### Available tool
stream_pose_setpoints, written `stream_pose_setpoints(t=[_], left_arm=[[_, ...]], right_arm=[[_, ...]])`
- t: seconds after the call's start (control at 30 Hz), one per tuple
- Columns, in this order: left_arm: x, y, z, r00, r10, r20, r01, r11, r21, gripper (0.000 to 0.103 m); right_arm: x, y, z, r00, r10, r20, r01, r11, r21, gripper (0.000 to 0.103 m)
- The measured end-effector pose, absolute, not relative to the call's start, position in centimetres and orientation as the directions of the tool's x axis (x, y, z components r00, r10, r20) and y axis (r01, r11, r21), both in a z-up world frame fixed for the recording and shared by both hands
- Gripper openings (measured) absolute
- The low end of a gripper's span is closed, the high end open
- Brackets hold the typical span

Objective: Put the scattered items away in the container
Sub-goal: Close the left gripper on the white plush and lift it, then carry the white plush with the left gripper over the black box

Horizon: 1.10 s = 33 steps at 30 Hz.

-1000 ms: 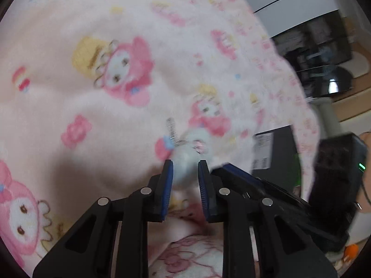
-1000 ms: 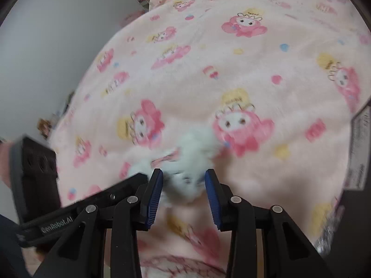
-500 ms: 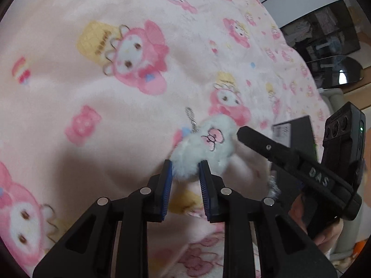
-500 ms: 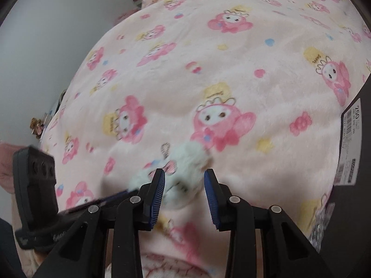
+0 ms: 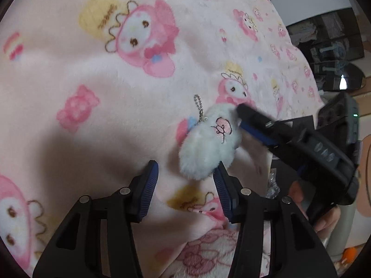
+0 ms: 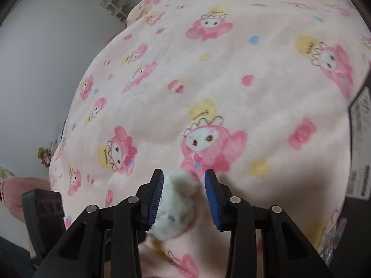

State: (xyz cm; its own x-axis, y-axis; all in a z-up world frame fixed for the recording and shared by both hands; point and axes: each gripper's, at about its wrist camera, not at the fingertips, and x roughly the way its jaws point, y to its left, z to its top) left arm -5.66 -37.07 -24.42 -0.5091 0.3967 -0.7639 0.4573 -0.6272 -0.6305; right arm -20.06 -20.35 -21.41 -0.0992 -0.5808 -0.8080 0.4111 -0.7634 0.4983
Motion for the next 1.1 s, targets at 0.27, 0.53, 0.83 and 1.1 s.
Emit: stream_pose_setpoints(t=[0.27, 0.53, 0.83, 1.1], left_arm=[[-5.1, -36.8, -21.5, -0.585, 0.385, -0.714, 0.377, -0.65, -0.66, 0.029], [-5.1, -30.7, -13.0, -0.634, 0.433, -0.641, 0.178, -0.725, -0.665, 0.029], [-8.5, -16.3, -9.8, -0.512, 0.586, -0.628, -0.043, -0.748, -0.663, 0.029], [-12.6, -7.4, -11.4, -0.397, 0.553, -0.733, -0.05, -0.81, -0.584, 0.026]], right_arm=[[-18.1, -20.5, -21.8, 0.015, -0.623, -0.782, 0.425, -0.704, 0.569, 0.025], [-14.5, -14.5, -12.7, -0.149, -0.667, -0.73, 0.47, -0.697, 0.541, 0.025], [-10.2, 0.9, -7.7, -0.366, -0.567, -0.738, 0.374, -0.816, 0.441, 0.025], [-9.9, 10.3, -11.5, -0.345, -0.557, -0.755, 0.222, -0.831, 0.511, 0.024]])
